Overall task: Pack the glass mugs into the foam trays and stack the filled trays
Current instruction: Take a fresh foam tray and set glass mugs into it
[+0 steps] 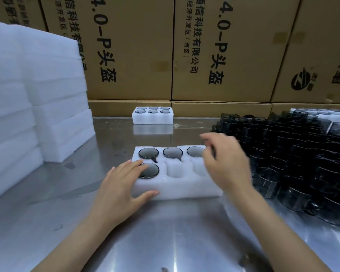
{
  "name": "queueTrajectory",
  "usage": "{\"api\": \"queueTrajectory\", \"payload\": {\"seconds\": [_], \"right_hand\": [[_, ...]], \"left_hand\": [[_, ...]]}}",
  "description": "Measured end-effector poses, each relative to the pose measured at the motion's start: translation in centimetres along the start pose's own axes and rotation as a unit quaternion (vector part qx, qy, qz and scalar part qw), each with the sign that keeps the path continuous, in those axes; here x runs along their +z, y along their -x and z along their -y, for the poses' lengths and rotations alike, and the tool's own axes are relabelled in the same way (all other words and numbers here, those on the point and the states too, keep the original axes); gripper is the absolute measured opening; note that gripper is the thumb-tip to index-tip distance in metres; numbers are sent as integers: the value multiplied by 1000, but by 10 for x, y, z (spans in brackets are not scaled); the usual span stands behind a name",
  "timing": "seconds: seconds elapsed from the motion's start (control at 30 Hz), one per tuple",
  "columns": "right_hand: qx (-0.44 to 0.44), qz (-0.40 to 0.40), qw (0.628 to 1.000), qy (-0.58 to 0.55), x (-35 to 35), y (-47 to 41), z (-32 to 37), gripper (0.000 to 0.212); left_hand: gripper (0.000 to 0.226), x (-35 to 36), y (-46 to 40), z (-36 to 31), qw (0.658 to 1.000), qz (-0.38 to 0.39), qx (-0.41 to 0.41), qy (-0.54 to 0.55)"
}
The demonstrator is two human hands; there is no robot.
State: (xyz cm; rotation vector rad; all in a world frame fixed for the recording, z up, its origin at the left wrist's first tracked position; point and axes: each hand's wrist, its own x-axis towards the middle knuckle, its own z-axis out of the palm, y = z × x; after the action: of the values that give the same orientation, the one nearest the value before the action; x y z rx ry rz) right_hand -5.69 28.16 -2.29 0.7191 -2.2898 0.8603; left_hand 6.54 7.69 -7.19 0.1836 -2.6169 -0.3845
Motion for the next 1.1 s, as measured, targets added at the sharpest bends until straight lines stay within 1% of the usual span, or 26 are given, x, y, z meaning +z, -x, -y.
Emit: {"api": "queueTrajectory", "payload": {"seconds": [0.07,0.13,0.2,0.27,0.33,0.43,0.53,0.6,0.7,0.77,0.8,0.87,0.9,0.97,1.03,1.07,1.1], "right_hand": [[92,1,992,92,-14,-4,-22,37],[164,34,976,143,-26,0,-38,41],[215,75,956,188,-34,5,-47,45],[244,120,937,220,-37,7,-51,45],[242,152,932,224,-35,8,-51,41],[232,157,945,168,-32,8,-51,40],[229,140,958,104,-33,8,-49,45],[231,128,961,86,-34,7,-51,43],[220,86,969,77,-37,7,-54,36],[213,78,967,111,-38,8,-54,37],[218,101,959,148,-38,9,-54,42],[239,177,931,213,-35,11,-55,51],[250,207,919,223,-34,11,-55,52],[255,232,916,208,-32,11,-57,48],[243,209,931,175,-31,10,-57,45],[230,173,945,153,-31,9,-56,47],[208,120,963,122,-31,8,-54,48]], "left_hand": [[72,3,-5,0,1000,-10,-4,8],[70,8,-8,-1,999,-30,-1,19],[71,11,-11,-2,998,-56,5,31],[70,13,-12,-2,996,-72,7,43],[68,15,-15,-1,995,-75,4,58],[69,17,-21,-1,994,-64,-11,82],[66,19,-23,-1,992,-59,-19,111],[61,19,-22,1,991,-52,-21,121],[59,19,-20,3,991,-48,-17,122],[55,19,-20,3,991,-50,-15,123],[53,20,-20,4,991,-53,-14,123],[53,20,-20,4,991,-52,-13,124],[53,20,-20,5,991,-50,-12,125],[54,20,-20,5,991,-45,-11,127],[54,21,-20,6,991,-44,-11,128],[54,21,-20,6,991,-45,-12,128],[53,21,-20,6,991,-45,-12,129]]}}
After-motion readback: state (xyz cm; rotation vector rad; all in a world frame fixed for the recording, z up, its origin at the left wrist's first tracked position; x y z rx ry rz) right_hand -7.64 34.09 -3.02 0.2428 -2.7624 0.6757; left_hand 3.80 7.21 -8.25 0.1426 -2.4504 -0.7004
